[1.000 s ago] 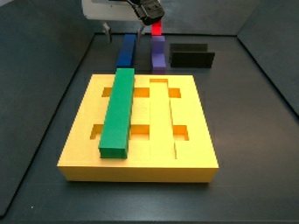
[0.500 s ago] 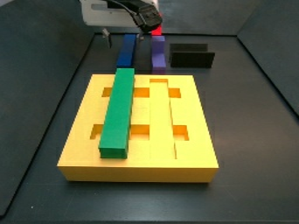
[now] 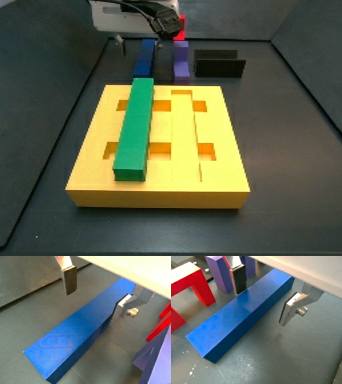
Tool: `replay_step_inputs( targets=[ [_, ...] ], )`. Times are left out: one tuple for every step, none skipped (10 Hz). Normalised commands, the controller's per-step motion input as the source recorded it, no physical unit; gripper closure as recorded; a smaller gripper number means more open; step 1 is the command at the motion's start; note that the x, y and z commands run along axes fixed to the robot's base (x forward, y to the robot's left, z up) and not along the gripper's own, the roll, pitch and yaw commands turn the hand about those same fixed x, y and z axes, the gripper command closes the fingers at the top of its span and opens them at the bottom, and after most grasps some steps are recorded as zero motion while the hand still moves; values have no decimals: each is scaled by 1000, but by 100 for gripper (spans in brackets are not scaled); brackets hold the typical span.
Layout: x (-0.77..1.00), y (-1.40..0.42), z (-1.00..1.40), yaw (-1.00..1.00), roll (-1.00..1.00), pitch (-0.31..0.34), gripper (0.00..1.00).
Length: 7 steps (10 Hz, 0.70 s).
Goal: Pick up the blue object. Move up. Move to above the board. Insert the blue object.
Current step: Pick up the blue object.
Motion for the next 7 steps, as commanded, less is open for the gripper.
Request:
replay_step_inputs(
  targets=[
    [0,3,-111,0,-31,-33,0],
    [0,43,-191,0,-71,-66,0],
    [0,31,-200,0,-80,-74,0],
    [0,23,-189,0,-70,-70,0],
    [0,17,-149,0,-50,-57,0],
    [0,0,0,0,0,0,0],
    [0,0,0,0,0,0,100]
  ],
)
